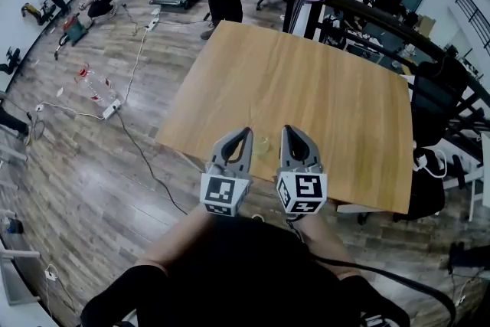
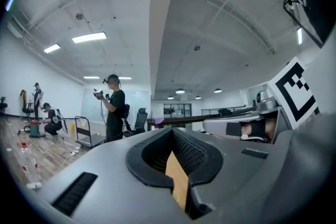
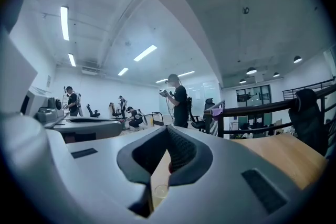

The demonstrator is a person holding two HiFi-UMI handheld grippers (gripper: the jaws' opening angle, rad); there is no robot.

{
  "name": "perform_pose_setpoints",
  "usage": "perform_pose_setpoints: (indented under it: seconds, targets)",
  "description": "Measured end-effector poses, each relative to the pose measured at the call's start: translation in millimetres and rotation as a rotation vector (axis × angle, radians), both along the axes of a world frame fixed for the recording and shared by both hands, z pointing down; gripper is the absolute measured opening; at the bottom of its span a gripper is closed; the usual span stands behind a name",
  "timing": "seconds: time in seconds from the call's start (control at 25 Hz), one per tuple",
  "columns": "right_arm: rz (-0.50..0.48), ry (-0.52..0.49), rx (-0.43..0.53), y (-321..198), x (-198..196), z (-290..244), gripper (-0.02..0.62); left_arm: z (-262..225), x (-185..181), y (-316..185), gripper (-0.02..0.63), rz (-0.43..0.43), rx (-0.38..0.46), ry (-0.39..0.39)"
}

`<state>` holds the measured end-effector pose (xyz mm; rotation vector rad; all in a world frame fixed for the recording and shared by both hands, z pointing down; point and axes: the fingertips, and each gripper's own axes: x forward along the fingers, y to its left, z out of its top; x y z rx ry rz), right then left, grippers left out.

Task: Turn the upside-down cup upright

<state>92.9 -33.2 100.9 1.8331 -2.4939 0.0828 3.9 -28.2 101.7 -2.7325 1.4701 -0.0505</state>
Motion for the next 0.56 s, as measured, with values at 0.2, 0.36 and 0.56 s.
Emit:
perform_pose_setpoints:
  seconds: [0.2,0.36,0.56]
  targets:
    - [-0.022,-0.022,0.022,1,5,-25,0.014,-20,14,14,0.008,-0.001,0.026,0.010]
    - [-0.040,-0.019,0.029,12,-2,-23,0.014,-14,13,26,0.009,-0.013,0.022,0.016]
    - [-0.068,-0.022,0.027,21,-6,-13,0.014,-2,18,35,0.008,-0.004,0.013,0.012]
